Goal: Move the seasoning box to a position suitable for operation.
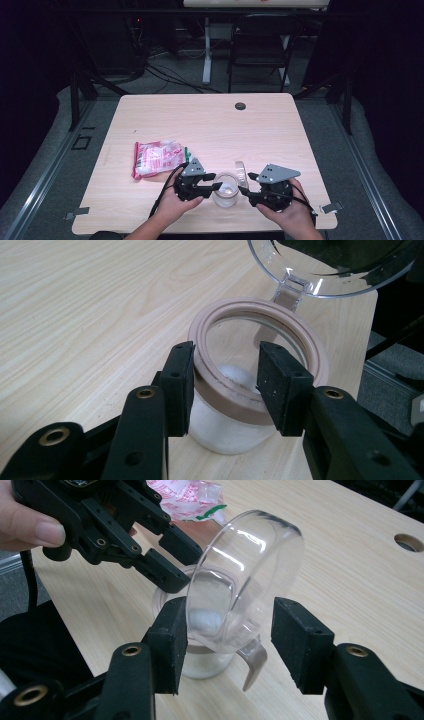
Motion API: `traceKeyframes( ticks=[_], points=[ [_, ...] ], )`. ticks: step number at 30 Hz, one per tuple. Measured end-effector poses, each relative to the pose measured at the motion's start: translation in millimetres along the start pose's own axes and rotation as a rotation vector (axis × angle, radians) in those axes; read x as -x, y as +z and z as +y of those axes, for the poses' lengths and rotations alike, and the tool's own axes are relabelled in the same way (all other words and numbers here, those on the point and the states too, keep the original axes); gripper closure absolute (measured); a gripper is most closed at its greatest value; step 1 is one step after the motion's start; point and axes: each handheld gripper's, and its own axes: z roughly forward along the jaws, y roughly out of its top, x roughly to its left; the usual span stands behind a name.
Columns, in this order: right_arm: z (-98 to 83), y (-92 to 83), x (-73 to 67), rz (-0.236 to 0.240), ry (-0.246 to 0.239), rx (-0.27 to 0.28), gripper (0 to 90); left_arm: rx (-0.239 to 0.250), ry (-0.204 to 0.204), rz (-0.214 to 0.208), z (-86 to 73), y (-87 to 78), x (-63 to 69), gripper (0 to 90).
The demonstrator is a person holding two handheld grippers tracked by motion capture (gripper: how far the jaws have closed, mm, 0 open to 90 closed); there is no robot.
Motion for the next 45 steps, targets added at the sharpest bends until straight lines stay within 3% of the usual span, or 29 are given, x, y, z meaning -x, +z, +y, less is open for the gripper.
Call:
traceKeyframes(
  ticks=[7,12,19,24,30,36,41,45],
  points=[
    [-0.4,-8.2,8.9,0.011,0.031,-0.049,51.9,0.01,0.004,0.0,-1.7,-0.2,-0.6,59.4],
    [-2.9,-2.9,10.0,0.011,0.043,-0.075,51.9,0.009,0.007,0.001,-1.7,-0.4,-0.3,59.5],
    [-4.3,1.5,8.1,0.017,0.045,-0.057,52.0,0.011,-0.002,0.001,-1.8,-0.1,0.2,59.2],
    [-7.1,1.9,11.8,-0.017,0.041,-0.032,60.2,0.017,-0.019,-0.004,-1.4,-1.2,-1.0,58.8],
    [-12.3,5.8,18.2,-0.026,0.068,0.016,65.4,0.031,-0.034,0.02,-1.8,-4.0,-3.7,57.0],
    [-17.7,9.2,26.8,-0.009,0.112,0.066,68.6,0.042,-0.034,0.028,-2.5,-7.3,-3.2,56.3],
    [-21.8,15.4,34.4,-0.023,0.139,0.093,68.0,0.051,-0.039,0.039,-4.1,-8.9,-5.2,56.1],
    [-29.1,24.8,42.3,0.019,0.199,0.112,68.7,0.053,-0.042,0.045,-5.1,-9.8,-5.6,55.8]
  ],
)
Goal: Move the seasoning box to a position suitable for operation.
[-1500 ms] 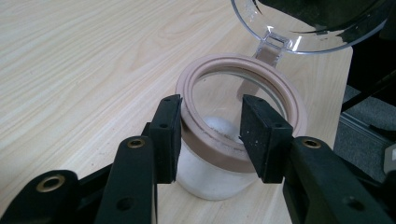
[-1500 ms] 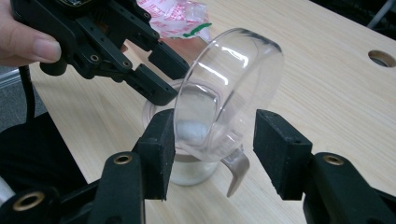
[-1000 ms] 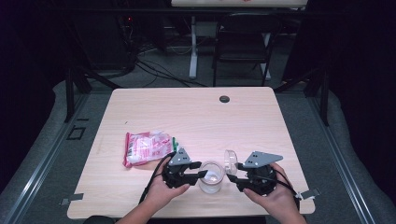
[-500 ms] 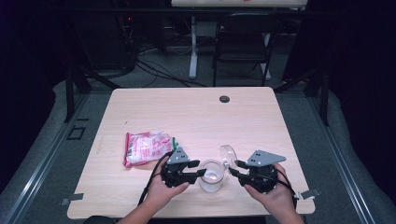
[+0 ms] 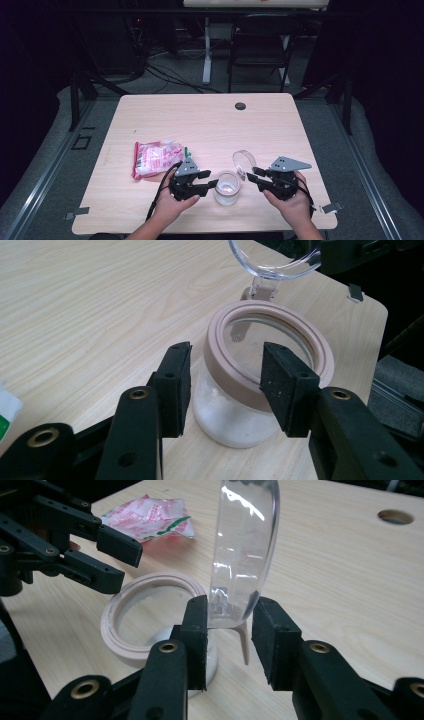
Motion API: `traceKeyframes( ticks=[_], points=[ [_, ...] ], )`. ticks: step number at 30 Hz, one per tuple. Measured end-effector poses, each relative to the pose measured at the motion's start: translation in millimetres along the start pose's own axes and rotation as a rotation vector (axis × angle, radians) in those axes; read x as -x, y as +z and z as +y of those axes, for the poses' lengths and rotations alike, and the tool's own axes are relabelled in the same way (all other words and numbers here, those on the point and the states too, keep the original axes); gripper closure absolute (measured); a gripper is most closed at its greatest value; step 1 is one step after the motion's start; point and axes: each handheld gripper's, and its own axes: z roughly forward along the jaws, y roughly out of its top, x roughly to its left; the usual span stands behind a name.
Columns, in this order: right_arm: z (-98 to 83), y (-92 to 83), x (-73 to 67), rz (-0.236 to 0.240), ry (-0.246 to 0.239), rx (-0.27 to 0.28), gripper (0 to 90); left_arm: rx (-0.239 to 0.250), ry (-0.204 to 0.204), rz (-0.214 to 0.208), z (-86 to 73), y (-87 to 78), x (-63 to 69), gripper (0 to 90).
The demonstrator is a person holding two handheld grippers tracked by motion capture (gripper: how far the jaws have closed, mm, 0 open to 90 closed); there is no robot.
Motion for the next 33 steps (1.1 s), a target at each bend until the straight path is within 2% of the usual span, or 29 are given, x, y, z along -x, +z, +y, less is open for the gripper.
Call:
traceKeyframes(
  ticks=[3,9,16,23,29,33],
  points=[
    [-2.3,3.8,2.8,0.01,0.031,0.019,72.1,-0.003,0.0,0.0,-0.2,-0.2,0.3,55.9],
    [-2.9,6.8,6.6,0.014,0.051,0.037,72.7,-0.004,0.009,0.005,-0.8,0.0,0.4,55.9],
    [-0.3,13.1,12.8,0.013,0.06,0.053,72.1,0.005,0.0,0.014,-1.6,-5.0,-1.8,55.6],
    [2.0,18.2,19.7,0.014,0.06,0.065,71.6,0.01,-0.011,0.038,-4.0,-14.2,-8.7,55.5],
    [1.6,17.2,17.4,-0.008,0.031,0.058,69.8,0.017,-0.019,0.067,-6.9,-24.2,-17.0,55.3],
    [-1.7,15.5,15.3,0.005,0.019,0.053,66.8,0.012,-0.027,0.088,-8.3,-29.1,-22.4,55.2]
  ],
)
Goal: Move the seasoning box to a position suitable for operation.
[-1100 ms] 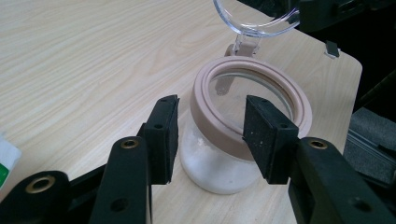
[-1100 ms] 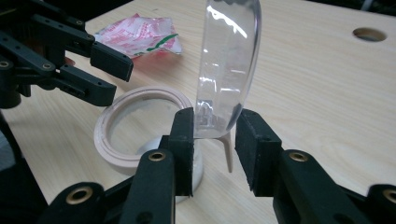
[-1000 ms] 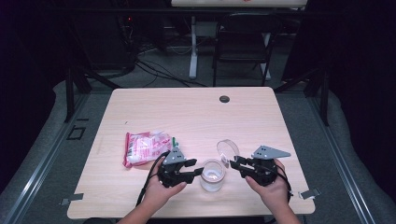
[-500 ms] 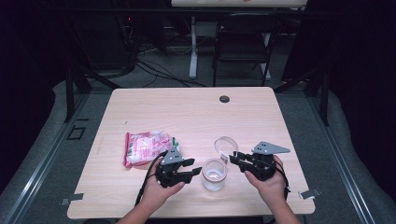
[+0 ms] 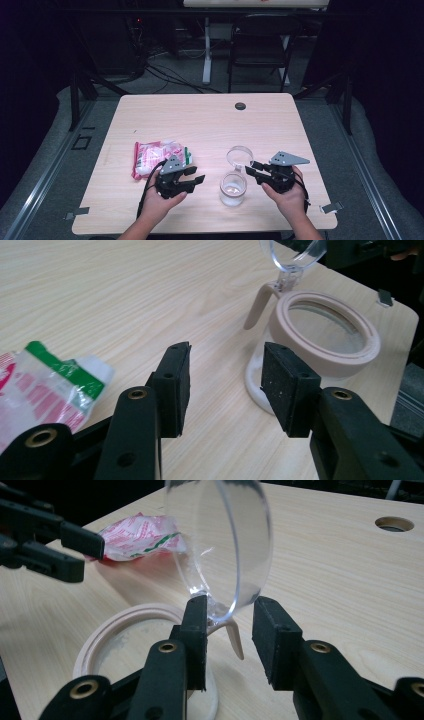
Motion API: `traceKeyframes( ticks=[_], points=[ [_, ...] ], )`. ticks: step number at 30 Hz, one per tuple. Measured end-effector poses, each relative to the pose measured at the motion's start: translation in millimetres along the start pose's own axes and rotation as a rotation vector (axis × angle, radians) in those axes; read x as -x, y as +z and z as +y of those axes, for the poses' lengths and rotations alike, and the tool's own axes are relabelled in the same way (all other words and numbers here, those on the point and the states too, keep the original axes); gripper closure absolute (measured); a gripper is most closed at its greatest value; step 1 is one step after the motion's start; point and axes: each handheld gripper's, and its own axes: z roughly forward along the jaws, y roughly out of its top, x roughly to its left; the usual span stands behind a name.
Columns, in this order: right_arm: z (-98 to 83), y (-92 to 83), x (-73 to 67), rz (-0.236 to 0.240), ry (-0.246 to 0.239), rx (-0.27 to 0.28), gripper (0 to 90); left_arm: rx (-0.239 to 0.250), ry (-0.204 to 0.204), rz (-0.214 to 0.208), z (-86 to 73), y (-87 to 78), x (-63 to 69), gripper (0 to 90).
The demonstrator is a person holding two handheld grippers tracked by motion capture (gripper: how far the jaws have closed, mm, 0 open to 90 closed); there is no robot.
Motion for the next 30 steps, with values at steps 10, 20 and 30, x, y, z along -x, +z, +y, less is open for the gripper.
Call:
traceKeyframes(
  ticks=[10,20,30],
  points=[
    [-2.0,13.0,1.5,0.018,-0.016,-0.012,56.6,0.001,-0.016,0.008,-0.9,0.1,-4.8,55.1],
    [-1.3,32.4,0.4,0.062,-0.024,-0.012,55.6,-0.002,-0.015,0.021,-5.4,-3.7,-4.8,55.1],
    [-0.8,35.4,7.4,0.118,-0.004,-0.009,65.7,-0.008,-0.034,0.042,-10.5,-8.0,-6.4,55.1]
  ],
)
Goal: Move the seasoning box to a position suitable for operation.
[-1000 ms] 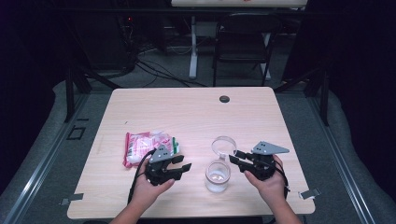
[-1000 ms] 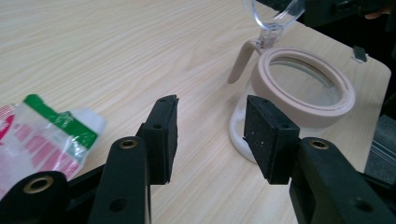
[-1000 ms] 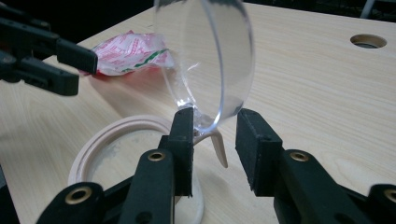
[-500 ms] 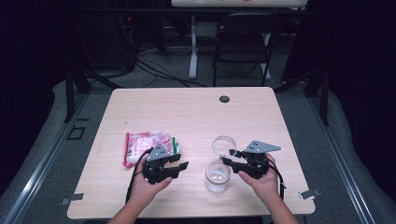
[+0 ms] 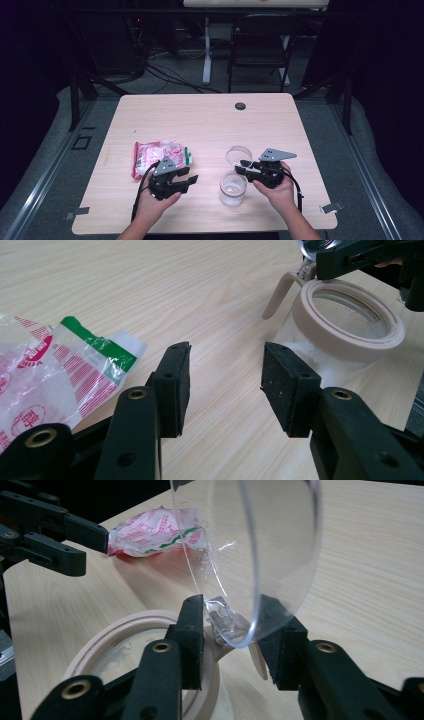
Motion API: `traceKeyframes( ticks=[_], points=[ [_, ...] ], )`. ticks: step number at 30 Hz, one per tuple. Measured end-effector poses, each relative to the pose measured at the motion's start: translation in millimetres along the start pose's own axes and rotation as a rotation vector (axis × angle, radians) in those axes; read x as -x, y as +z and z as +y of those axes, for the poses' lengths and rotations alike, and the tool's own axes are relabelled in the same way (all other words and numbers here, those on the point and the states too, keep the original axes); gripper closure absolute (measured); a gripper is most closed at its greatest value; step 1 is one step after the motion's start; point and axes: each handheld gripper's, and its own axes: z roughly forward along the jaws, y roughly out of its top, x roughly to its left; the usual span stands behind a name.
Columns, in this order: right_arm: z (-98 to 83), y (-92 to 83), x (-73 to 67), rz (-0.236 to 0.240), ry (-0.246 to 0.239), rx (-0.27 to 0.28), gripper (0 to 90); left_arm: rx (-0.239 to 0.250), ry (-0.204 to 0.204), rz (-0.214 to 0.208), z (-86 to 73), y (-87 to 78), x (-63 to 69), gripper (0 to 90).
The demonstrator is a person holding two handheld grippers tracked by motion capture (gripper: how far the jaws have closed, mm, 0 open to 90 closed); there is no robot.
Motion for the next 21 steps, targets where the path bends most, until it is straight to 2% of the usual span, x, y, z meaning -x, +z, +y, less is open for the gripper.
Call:
traceKeyframes(
  ticks=[4,6,9,11,14,21],
  points=[
    [-0.1,-0.5,1.4,0.015,0.011,0.008,72.2,-0.001,0.001,0.006,-0.6,-0.6,-0.9,55.0],
    [-0.1,-0.4,0.6,0.001,-0.005,0.013,75.4,0.004,-0.003,0.006,-0.9,-0.6,-1.1,55.0],
    [-0.1,0.9,0.1,-0.024,-0.011,0.016,75.5,0.004,-0.007,0.004,-1.1,-0.8,-1.0,55.0],
    [-0.1,1.0,0.8,-0.004,0.003,0.022,74.9,0.001,-0.004,0.006,-1.2,-0.9,-0.9,55.0],
    [-0.2,0.6,-1.6,0.001,0.001,0.031,74.3,0.002,-0.005,0.005,-1.2,-0.9,-1.1,54.9],
    [-1.6,0.8,-8.2,-0.035,-0.034,0.049,75.7,0.004,-0.012,0.007,-1.3,-1.0,-1.4,54.9]
  ],
)
